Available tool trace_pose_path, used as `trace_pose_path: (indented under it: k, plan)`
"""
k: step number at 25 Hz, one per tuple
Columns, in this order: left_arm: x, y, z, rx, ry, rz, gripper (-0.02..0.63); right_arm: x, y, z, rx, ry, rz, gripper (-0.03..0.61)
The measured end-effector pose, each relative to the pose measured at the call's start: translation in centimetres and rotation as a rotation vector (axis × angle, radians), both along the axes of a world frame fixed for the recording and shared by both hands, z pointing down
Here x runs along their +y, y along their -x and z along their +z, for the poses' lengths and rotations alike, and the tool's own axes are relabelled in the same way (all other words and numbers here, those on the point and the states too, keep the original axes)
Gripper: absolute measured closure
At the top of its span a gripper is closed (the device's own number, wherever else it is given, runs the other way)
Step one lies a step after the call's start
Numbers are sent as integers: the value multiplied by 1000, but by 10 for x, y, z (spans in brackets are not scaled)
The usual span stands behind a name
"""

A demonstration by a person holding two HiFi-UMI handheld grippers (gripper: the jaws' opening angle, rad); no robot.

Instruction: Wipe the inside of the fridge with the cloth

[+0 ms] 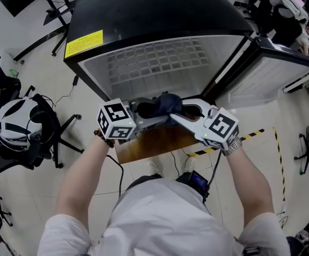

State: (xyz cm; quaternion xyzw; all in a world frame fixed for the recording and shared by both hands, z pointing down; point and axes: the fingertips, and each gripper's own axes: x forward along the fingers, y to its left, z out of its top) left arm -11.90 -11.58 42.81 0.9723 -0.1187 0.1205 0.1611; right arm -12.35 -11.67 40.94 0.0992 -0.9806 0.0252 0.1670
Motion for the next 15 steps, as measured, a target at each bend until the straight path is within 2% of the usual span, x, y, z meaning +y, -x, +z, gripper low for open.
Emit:
trace_pose_path:
  k: [1,8,15]
  plan:
    - [-2,-1,0,-4,-5,-13,511,0,-2,0,0,3,-3,499]
    - [-17,-19,9,-42,-46,-120,535,-10,-23,10,55,-3,11,485]
    - [-50,-20,23,-114,-118,-349,541,-36,-52,13,90,-49,115,471]
